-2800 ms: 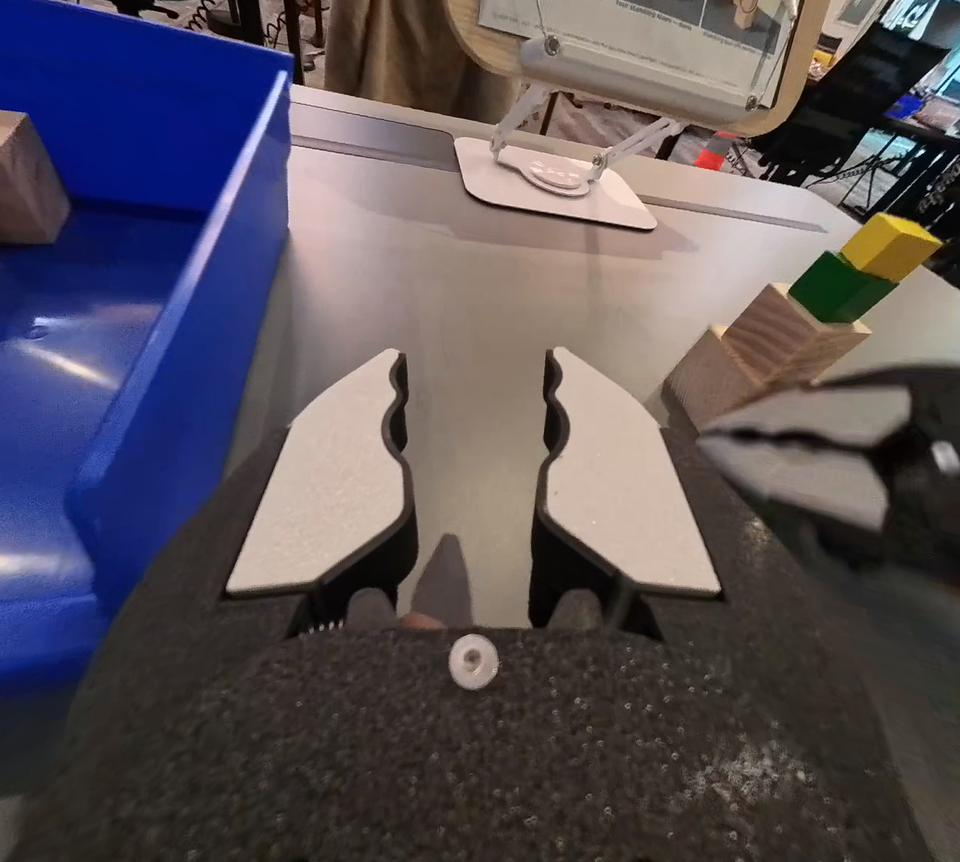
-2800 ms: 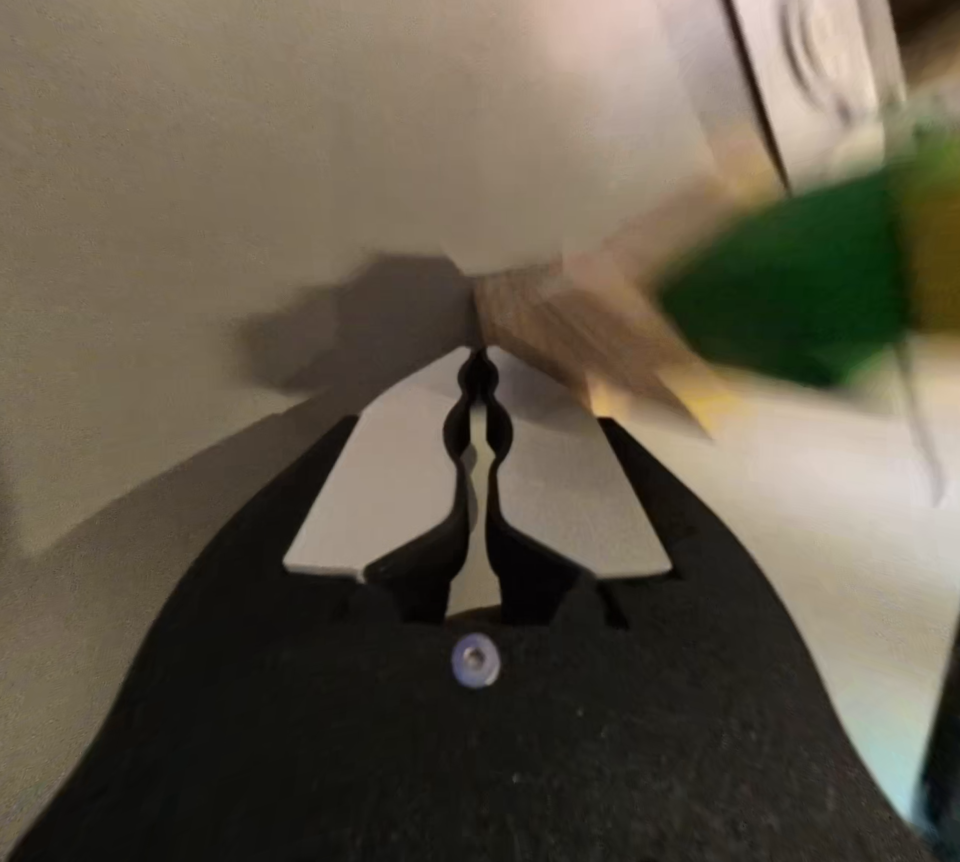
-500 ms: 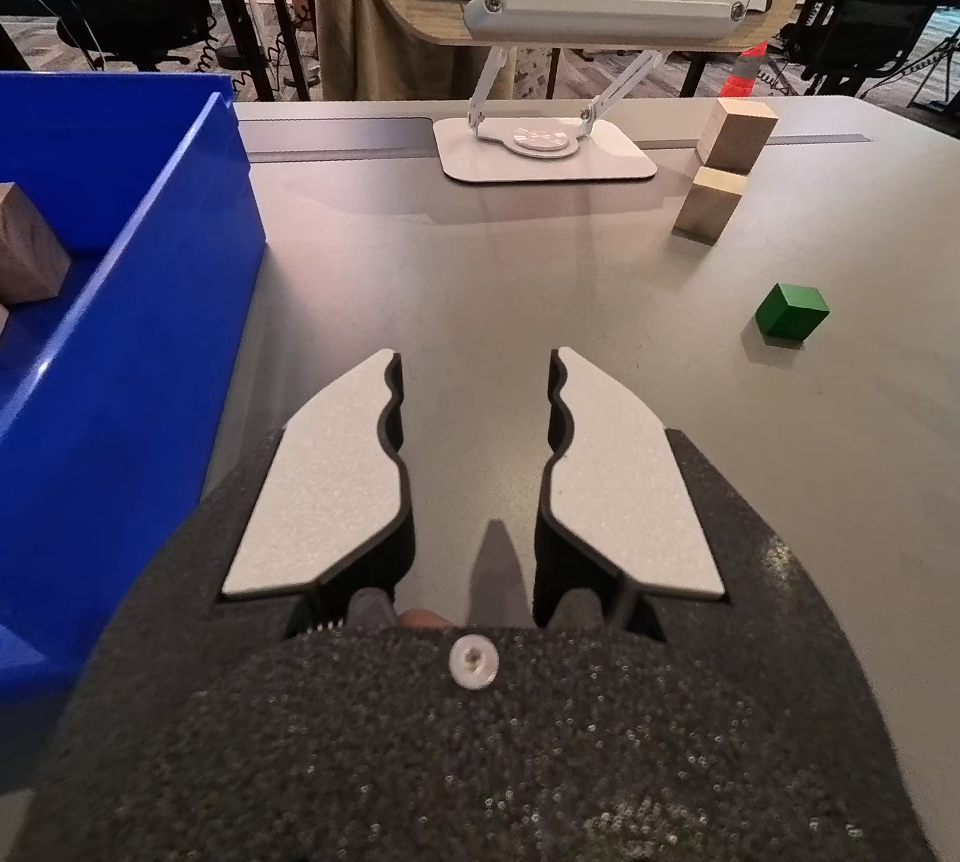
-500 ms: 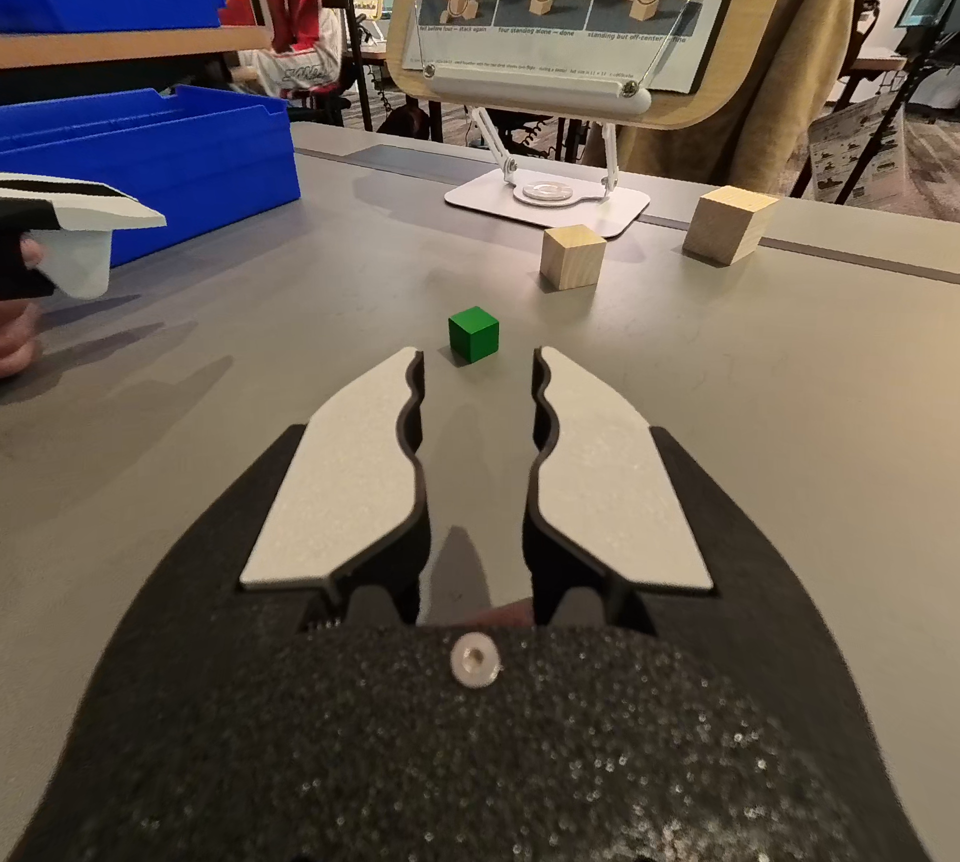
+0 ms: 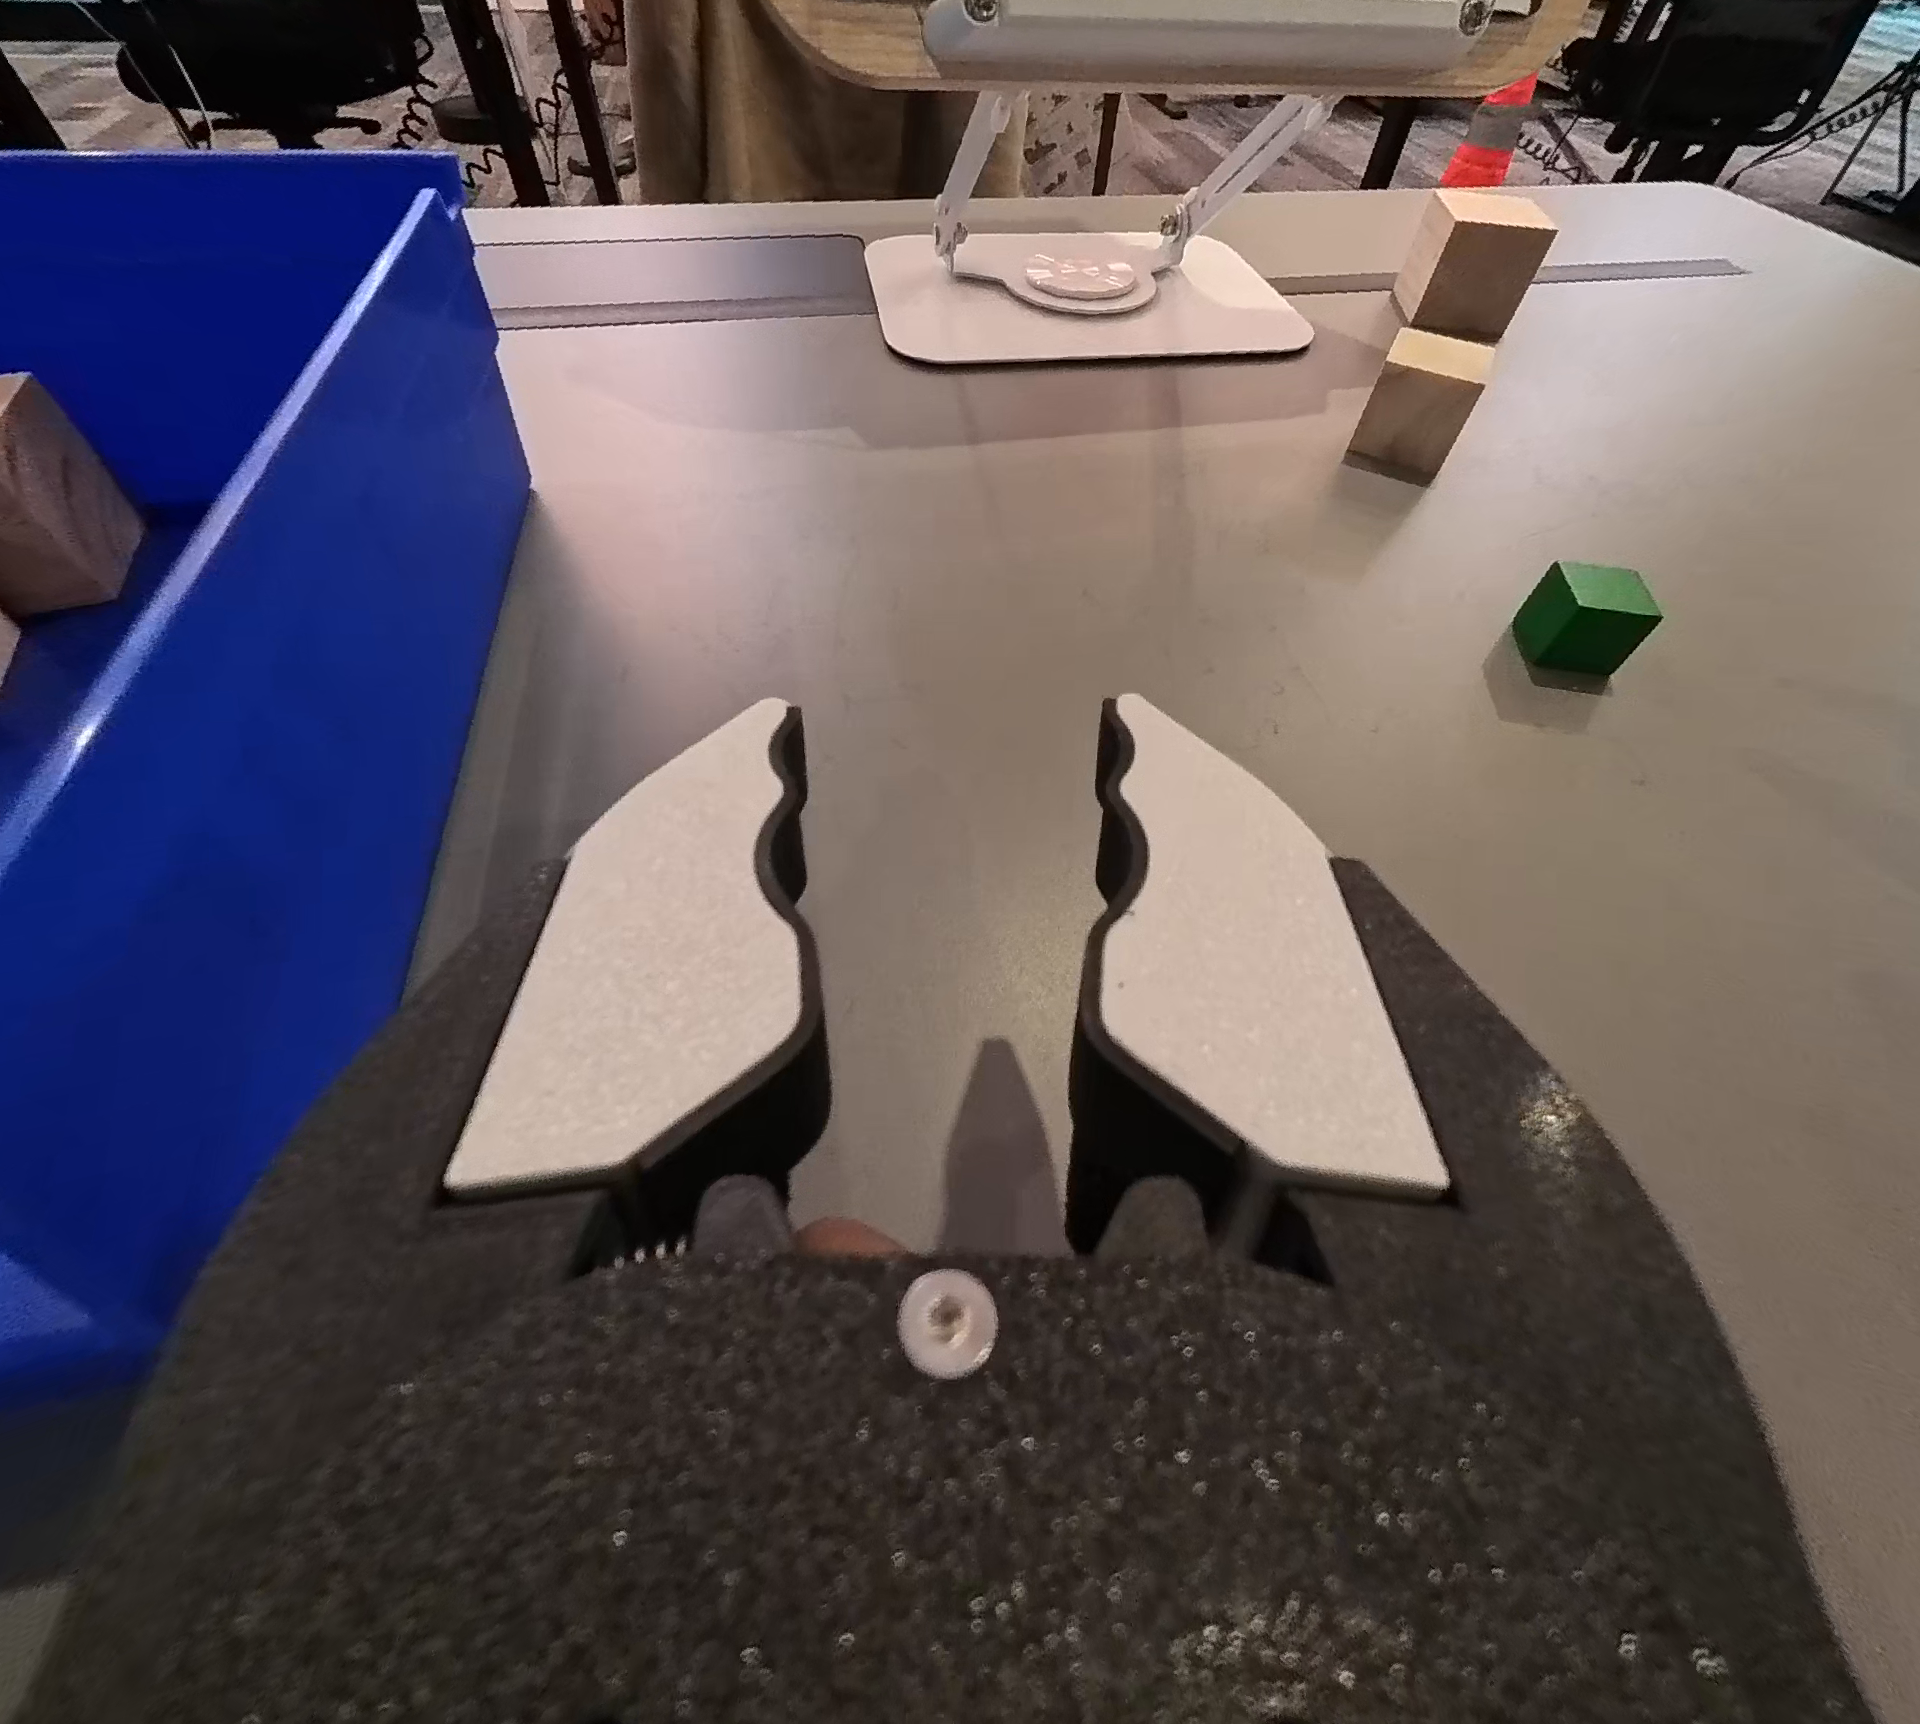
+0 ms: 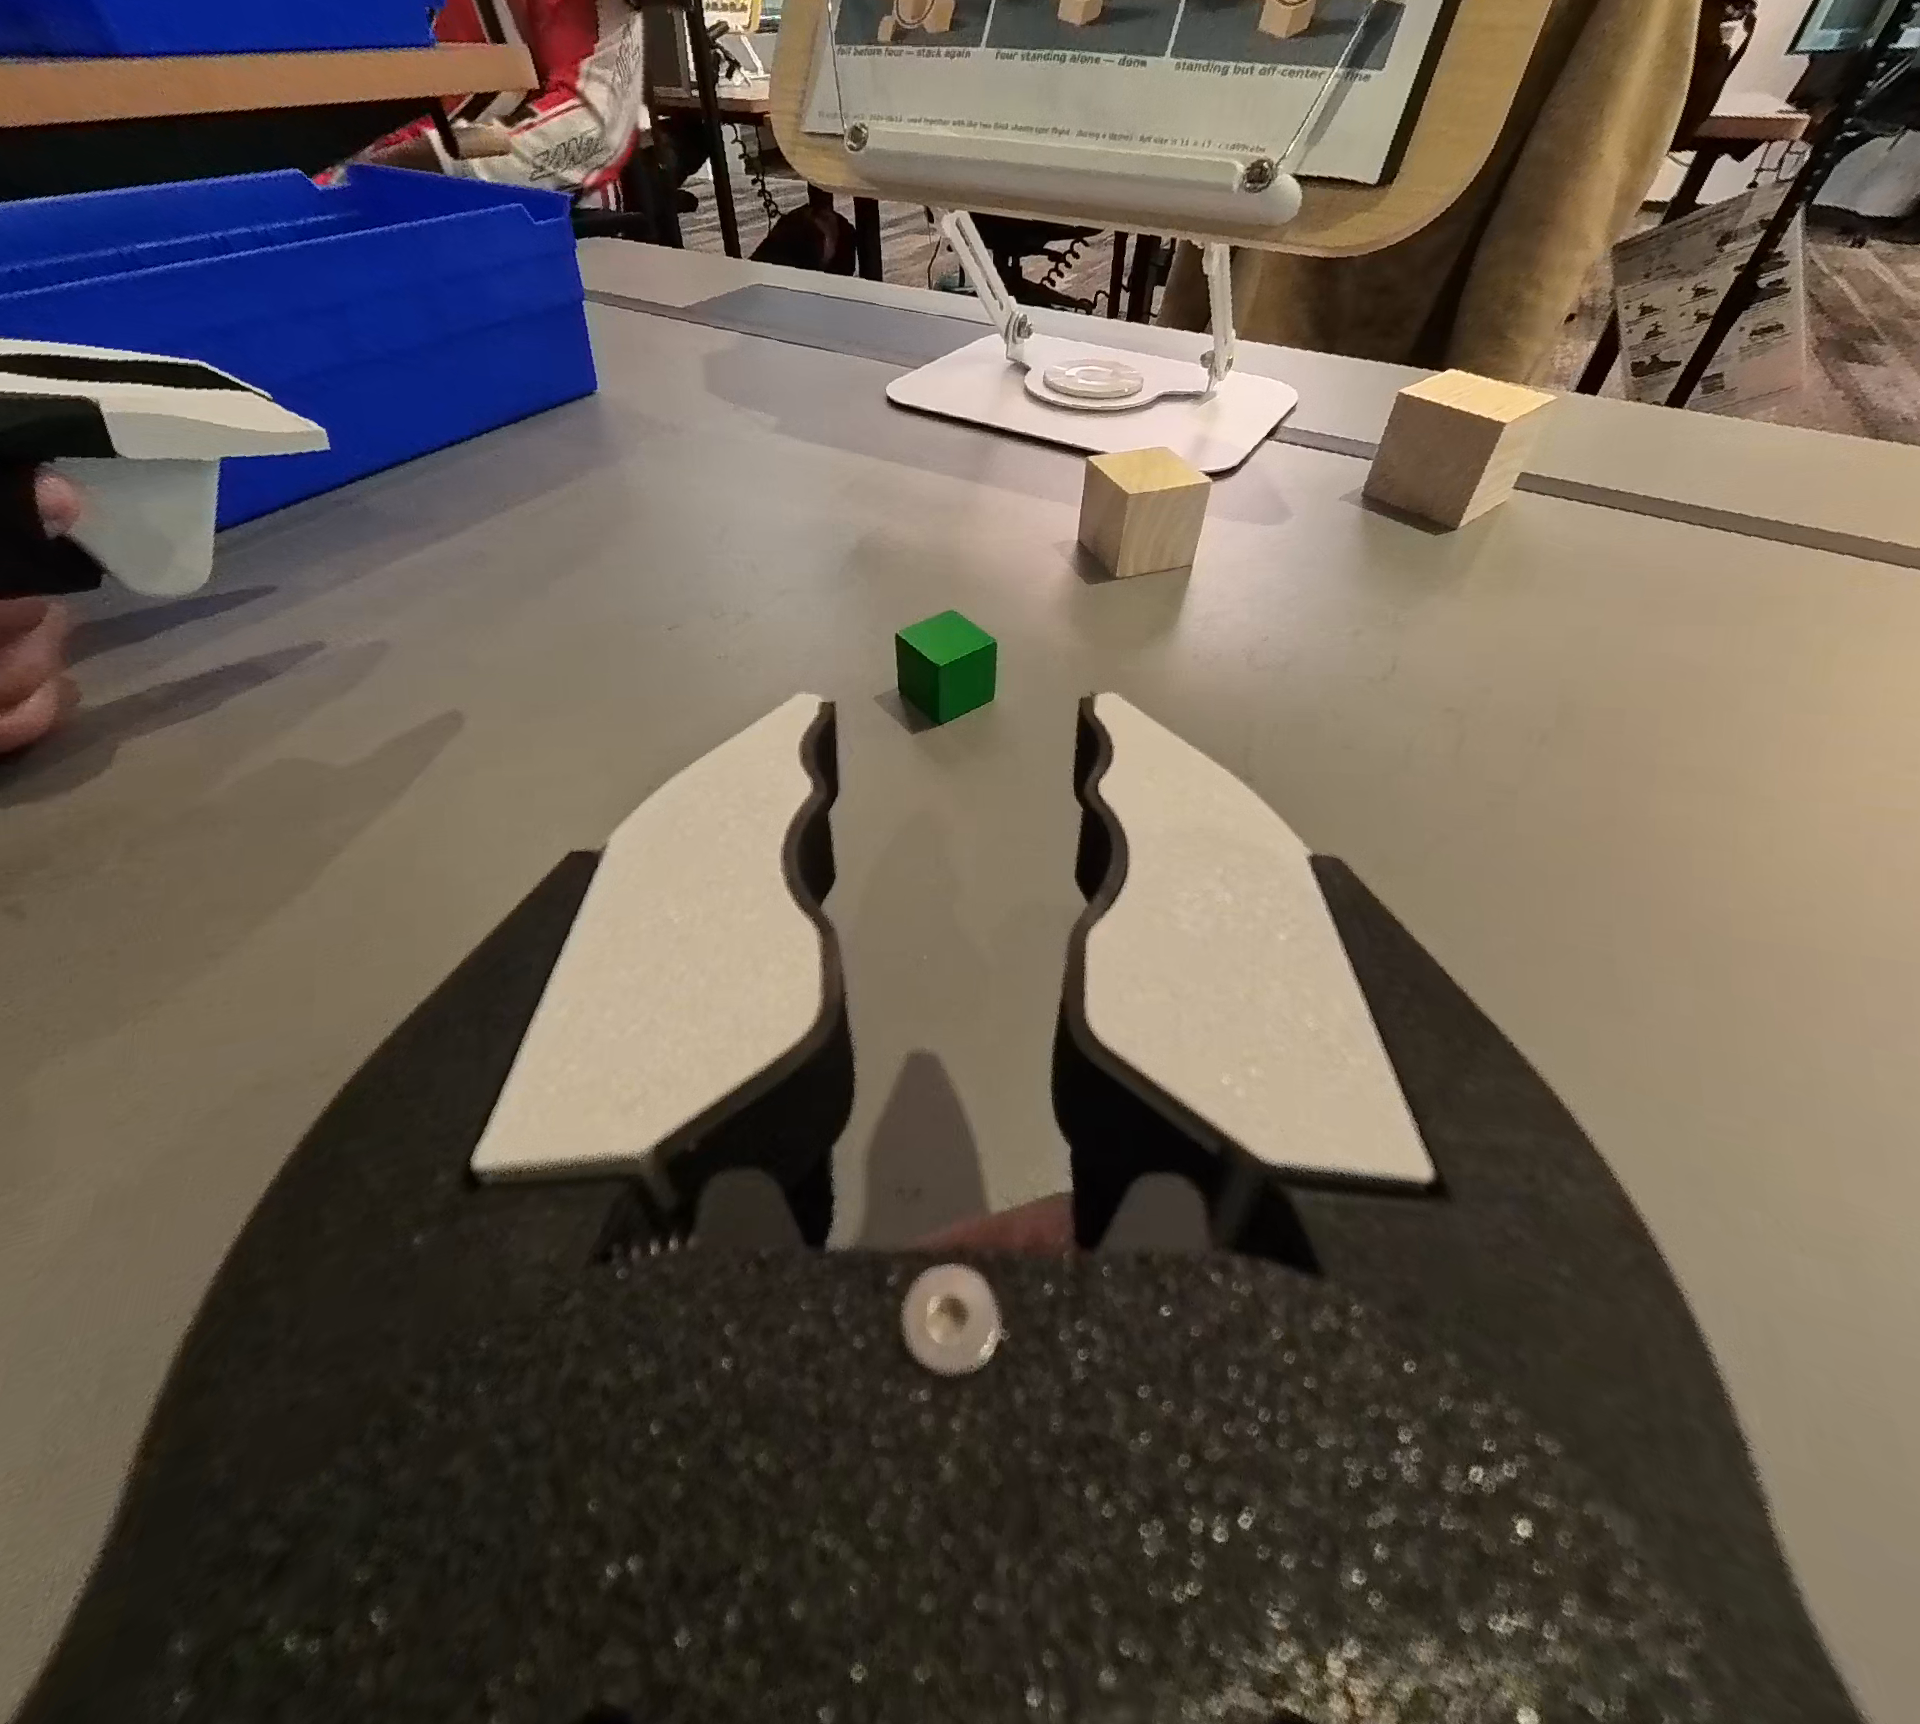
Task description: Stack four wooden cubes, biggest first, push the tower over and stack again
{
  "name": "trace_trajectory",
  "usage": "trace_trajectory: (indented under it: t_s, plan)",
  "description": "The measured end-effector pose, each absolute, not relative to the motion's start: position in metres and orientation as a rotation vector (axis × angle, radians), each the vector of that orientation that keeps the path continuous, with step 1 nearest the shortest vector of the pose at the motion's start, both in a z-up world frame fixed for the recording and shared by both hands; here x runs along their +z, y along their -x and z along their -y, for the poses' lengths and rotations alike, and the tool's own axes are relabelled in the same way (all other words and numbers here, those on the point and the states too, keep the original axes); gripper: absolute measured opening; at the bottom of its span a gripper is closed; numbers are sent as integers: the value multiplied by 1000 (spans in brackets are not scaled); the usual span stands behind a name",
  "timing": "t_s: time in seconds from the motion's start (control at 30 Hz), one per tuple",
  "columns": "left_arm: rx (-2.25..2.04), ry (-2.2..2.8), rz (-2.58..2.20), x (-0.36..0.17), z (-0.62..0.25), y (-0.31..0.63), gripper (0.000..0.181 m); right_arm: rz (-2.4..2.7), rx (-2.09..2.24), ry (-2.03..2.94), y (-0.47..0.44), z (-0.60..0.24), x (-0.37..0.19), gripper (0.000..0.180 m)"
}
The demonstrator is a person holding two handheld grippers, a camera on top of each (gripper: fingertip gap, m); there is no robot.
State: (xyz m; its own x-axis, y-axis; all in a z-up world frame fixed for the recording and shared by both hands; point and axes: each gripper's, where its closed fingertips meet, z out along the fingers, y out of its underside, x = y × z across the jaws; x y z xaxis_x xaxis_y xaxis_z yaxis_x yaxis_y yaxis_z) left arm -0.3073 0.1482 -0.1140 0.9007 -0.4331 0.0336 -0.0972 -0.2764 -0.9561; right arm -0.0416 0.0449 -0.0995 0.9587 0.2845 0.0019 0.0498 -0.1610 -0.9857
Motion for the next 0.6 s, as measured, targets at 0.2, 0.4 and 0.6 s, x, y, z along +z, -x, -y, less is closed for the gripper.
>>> trace_trajectory:
  t_s: [0.2,0.4,0.6]
  plan:
    - [-341,1822,-397,-112,-147,307,53,371,152,1753,36,-62,-94,56]
    - [-334,1842,-440,-116,-146,302,53,760,-102,1874,-34,-168,-56,64]
    - [-337,1841,-462,-116,-146,298,54,1112,-145,2181,-100,-288,-76,73]
